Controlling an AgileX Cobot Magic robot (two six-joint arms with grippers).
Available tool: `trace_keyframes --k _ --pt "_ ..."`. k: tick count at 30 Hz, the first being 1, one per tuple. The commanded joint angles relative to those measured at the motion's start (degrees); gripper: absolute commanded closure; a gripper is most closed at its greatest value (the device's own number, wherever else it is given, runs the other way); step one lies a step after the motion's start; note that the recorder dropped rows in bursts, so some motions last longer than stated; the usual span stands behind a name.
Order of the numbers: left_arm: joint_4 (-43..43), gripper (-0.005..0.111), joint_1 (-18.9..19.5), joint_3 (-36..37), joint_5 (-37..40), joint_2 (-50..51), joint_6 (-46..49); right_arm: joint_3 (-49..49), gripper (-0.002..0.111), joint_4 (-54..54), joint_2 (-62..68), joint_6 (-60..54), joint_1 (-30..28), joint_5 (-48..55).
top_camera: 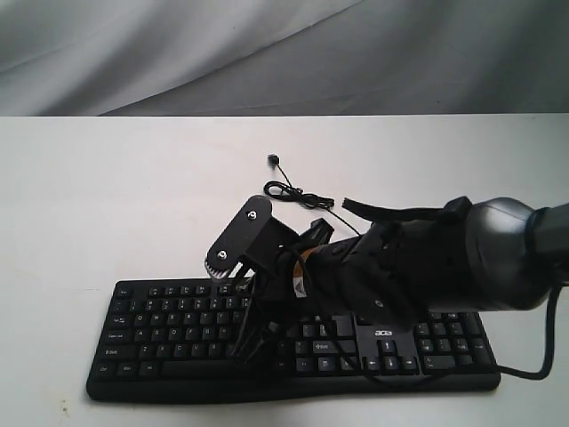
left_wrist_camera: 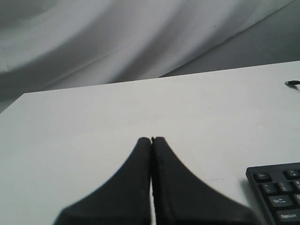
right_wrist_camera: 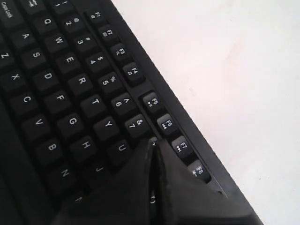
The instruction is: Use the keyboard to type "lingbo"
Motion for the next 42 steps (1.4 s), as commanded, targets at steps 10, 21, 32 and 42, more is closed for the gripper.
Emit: trace_keyframes --k 10,21,32,42 --pt "-0.1 0.107 -0.42 0.26 -0.57 -0.25 -0.25 0.85 0.108 3.84 -1.61 0.04 6.3 2.42" --pt "-0.1 0.107 -0.42 0.26 -0.57 -0.25 -0.25 1.74 0.108 4.25 0.02 0.04 6.78 0.0" --pt "-0.1 0.107 -0.42 0.26 -0.57 -0.25 -0.25 1.74 0.108 4.15 1.28 -0.09 6.78 -1.69" --pt "-0.1 0.107 -0.42 0.26 -0.57 -0.25 -0.25 1.74 0.108 4.15 4.18 -0.09 6.49 -3.67"
